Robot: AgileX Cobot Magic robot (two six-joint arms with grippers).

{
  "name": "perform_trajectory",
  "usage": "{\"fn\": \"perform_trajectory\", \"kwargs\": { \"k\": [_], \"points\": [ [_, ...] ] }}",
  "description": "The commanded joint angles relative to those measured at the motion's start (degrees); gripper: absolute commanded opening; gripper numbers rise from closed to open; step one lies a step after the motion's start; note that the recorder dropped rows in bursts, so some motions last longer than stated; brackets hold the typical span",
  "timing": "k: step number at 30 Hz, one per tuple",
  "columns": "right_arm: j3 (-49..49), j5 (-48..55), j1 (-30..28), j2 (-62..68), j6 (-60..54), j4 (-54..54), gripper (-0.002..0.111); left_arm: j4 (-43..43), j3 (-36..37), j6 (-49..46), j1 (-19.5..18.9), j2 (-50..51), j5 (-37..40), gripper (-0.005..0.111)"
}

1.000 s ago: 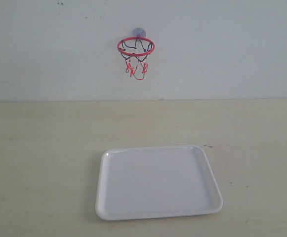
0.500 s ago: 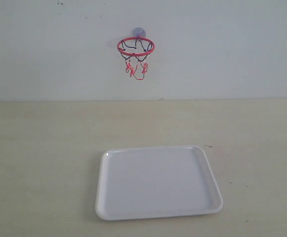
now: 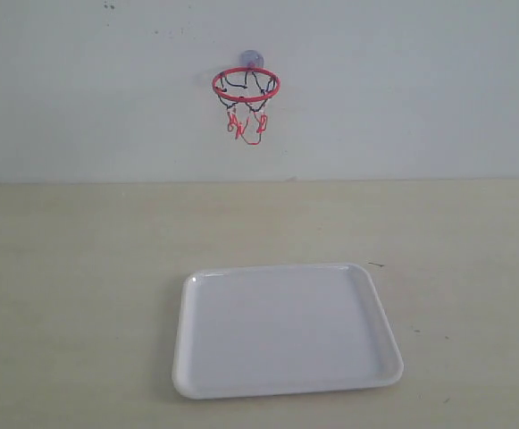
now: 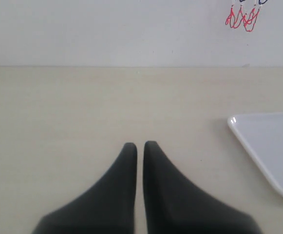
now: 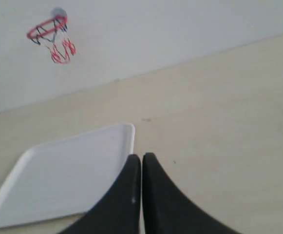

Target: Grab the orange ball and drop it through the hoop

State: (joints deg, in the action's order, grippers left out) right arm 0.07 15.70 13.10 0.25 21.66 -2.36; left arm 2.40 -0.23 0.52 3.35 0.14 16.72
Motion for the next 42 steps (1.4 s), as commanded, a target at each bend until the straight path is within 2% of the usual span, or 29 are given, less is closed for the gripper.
{"fn": "perform_trajectory", "kwargs": {
  "k": [1, 5, 42],
  "points": [
    [-0.1, 4.2, 0.1, -0.3, -2.0, -1.2, 0.0, -0.1, 0.2, -0.1, 0.2, -0.1, -0.4, 0.004],
    [-0.1, 4.3, 0.1, -0.3, -10.7, -1.2, 0.0, -0.1, 0.2, -0.1, 0.2, -0.1, -0.4, 0.004],
    [-0.1, 3.9, 0.1, -0.3, -10.2, -1.0, 0.0, -0.1, 0.2, -0.1, 0.2, -0.1, -0.4, 0.004]
  ]
}}
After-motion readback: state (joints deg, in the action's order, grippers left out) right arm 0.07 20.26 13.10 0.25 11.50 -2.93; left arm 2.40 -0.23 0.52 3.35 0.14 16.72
